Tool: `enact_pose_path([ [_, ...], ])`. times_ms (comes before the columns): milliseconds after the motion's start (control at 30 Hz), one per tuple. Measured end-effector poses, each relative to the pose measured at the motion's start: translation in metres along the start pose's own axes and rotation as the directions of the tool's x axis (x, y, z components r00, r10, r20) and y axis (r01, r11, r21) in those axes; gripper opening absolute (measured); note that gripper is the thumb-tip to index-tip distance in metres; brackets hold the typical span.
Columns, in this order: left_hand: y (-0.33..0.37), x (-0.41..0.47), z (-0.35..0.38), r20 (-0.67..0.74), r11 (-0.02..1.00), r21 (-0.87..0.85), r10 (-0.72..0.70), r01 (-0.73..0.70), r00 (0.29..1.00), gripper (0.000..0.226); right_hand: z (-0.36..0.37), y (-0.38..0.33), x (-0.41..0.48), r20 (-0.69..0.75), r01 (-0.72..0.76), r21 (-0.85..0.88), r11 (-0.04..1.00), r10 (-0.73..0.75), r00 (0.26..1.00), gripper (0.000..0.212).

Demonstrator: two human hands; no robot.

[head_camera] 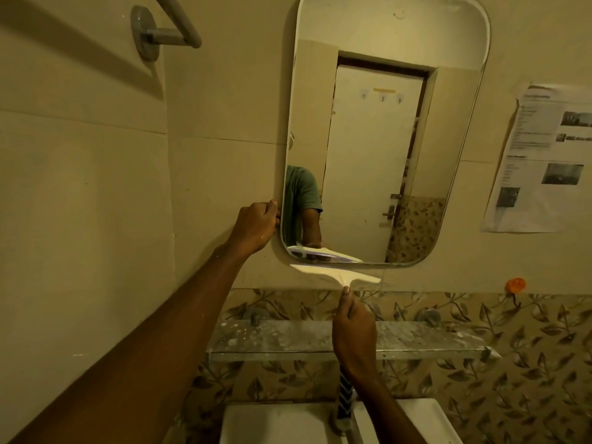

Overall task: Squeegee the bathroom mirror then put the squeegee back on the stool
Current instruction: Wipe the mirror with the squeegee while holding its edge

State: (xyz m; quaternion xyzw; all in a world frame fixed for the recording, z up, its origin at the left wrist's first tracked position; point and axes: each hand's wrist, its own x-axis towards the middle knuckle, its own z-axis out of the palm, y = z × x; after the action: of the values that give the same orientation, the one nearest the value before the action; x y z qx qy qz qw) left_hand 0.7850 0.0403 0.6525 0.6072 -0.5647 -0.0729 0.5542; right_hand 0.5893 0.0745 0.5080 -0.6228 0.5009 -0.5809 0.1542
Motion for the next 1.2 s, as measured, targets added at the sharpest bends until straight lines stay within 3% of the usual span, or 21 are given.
enact_pose_path([
  [100,-0.014,-0.011,0.008,0.022,0.998,-0.011,-0.058,0.058,0.998,0.042,-0.006,0.006,0.001,0.077,0.012,-0.064,0.998,-0.007,0.997,0.053],
  [233,-0.034,-0.027,0.025,0.002,0.991,-0.029,-0.127,0.127,0.992,0.043,-0.008,0.004,0.009,0.063,-0.006,-0.081,0.997,0.011,0.998,0.056],
  [467,-0.026,-0.029,0.026,-0.113,0.992,0.1,-0.065,0.076,0.992,0.053,0.0,-0.024,0.033,-0.007,0.047,-0.111,0.993,-0.049,0.999,0.051],
  [600,-0.027,-0.029,0.029,-0.175,0.994,0.104,-0.01,0.028,0.984,0.045,0.008,-0.034,0.044,-0.035,0.057,-0.113,0.992,-0.062,0.997,0.047],
  [733,-0.031,-0.028,0.03,-0.156,0.993,0.118,0.002,0.017,0.988,0.036,0.011,-0.03,0.043,-0.005,0.052,-0.172,0.984,-0.054,0.999,0.046],
  [967,-0.03,-0.031,0.025,-0.092,0.995,0.083,-0.039,0.047,0.995,0.045,0.014,0.001,0.008,0.128,0.015,-0.263,0.965,0.02,0.992,0.054],
  [1200,-0.045,-0.071,0.038,-0.081,0.987,0.109,-0.113,0.122,0.99,0.047,-0.008,0.003,0.001,0.132,0.027,-0.23,0.973,0.003,0.991,0.05],
])
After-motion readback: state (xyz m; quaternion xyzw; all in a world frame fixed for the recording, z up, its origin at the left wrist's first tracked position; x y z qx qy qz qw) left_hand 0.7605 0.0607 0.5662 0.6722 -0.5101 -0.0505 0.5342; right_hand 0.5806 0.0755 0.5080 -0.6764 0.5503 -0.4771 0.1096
